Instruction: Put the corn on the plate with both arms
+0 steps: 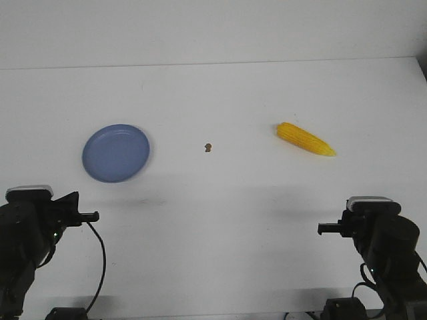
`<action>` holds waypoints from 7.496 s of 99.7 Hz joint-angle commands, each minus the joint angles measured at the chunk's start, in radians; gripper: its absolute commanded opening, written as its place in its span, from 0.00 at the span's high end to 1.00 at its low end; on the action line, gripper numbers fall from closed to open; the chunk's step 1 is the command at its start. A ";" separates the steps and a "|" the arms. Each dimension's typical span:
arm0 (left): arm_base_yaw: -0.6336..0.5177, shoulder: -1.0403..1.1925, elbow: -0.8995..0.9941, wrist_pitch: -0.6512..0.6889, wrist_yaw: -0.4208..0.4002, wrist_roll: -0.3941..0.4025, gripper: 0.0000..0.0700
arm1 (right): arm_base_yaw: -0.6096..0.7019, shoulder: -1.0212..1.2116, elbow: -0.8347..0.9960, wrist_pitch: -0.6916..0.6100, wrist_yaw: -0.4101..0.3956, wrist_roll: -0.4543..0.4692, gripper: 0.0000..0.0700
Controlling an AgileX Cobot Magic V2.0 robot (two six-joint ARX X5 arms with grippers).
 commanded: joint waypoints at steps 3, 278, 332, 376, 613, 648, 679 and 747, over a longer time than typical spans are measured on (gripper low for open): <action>0.001 0.026 0.027 -0.010 0.003 0.003 0.98 | 0.001 0.042 0.023 -0.005 -0.006 -0.003 0.99; 0.219 1.151 0.360 0.275 0.063 -0.186 0.38 | 0.000 0.065 0.025 0.048 -0.033 0.008 0.29; 0.225 1.115 0.361 0.271 0.192 -0.156 0.99 | 0.001 0.065 0.025 0.048 -0.032 0.008 0.29; 0.066 0.841 0.345 0.166 0.357 -0.138 0.99 | 0.000 0.066 0.025 0.049 -0.032 0.008 0.29; -0.109 0.482 -0.029 0.335 0.237 0.031 0.16 | 0.001 0.066 0.025 0.066 -0.033 0.007 0.29; -0.057 0.290 -0.029 0.318 0.016 0.264 0.10 | 0.001 0.105 0.025 0.129 -0.036 -0.099 0.29; -0.057 0.310 -0.029 0.318 0.016 0.255 0.09 | 0.002 0.406 0.090 0.197 -0.103 -0.305 0.29; -0.058 0.310 -0.029 0.310 0.025 0.213 0.09 | -0.027 1.175 0.640 0.121 -0.134 -0.601 0.29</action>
